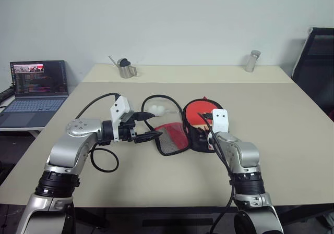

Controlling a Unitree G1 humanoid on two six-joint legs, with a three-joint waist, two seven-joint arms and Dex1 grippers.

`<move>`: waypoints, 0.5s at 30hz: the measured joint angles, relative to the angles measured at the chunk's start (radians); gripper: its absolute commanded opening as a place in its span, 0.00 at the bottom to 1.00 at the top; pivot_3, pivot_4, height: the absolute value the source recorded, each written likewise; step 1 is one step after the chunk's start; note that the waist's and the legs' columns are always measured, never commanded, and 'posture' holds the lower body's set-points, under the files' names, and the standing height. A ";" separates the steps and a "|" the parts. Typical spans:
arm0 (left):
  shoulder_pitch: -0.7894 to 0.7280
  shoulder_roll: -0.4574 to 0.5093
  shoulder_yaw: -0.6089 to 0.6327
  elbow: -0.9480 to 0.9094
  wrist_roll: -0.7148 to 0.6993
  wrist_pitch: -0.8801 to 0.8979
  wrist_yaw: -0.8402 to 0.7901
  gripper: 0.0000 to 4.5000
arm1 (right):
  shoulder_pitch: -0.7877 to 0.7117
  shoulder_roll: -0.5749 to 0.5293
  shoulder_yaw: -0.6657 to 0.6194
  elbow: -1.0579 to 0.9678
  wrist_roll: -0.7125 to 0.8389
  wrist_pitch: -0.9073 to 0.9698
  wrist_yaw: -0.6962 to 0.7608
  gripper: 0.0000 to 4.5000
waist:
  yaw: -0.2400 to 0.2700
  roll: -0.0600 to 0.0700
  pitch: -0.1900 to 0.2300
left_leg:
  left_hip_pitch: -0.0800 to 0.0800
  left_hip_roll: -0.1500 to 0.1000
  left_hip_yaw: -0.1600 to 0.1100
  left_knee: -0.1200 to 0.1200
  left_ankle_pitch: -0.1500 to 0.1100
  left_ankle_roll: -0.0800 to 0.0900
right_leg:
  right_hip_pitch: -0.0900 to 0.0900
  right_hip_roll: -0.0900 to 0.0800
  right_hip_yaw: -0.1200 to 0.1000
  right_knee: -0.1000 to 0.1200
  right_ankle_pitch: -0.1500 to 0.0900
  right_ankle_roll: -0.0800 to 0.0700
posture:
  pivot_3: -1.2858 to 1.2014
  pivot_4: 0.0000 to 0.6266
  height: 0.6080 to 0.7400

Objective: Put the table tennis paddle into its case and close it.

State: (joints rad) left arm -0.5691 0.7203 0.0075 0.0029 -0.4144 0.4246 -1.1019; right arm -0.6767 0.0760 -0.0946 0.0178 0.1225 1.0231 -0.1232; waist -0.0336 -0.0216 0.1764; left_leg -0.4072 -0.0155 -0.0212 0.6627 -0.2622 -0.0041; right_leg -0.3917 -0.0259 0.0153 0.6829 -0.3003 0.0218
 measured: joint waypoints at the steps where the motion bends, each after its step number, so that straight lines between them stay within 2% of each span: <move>1: 0.000 0.000 0.000 0.000 0.000 0.000 0.000 0.90 | 0.000 -0.001 0.005 -0.008 -0.001 0.000 0.006 1.00 | 0.000 0.000 0.000 | 0.000 0.000 0.000 0.000 0.000 0.000 | 0.000 0.000 0.000 0.000 0.000 0.000 | 0.52 0.24 1.00; 8: 0.000 -0.001 0.015 0.037 0.005 -0.001 0.047 0.90 | 0.023 -0.107 0.037 -0.188 0.059 0.110 0.129 1.00 | 0.001 0.000 0.000 | 0.000 0.000 0.000 0.000 0.000 0.000 | 0.000 0.000 0.000 0.000 0.000 0.000 | 0.52 0.24 1.00; 15: 0.013 -0.012 0.031 0.115 0.044 -0.020 0.120 0.90 | 0.055 -0.395 0.032 -0.418 0.246 0.128 0.459 1.00 | 0.002 0.000 0.000 | 0.000 0.000 -0.001 0.000 0.000 0.000 | 0.001 0.000 -0.001 -0.001 0.000 0.000 | 0.52 0.24 1.00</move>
State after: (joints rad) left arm -0.5557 0.7084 0.0381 0.1181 -0.3703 0.4050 -0.9815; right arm -0.6217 -0.3188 -0.0626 -0.4000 0.3685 1.1507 0.3355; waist -0.0318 -0.0218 0.1763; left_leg -0.4073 -0.0156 -0.0219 0.6629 -0.2623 -0.0038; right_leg -0.3910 -0.0259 0.0145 0.6823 -0.3003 0.0218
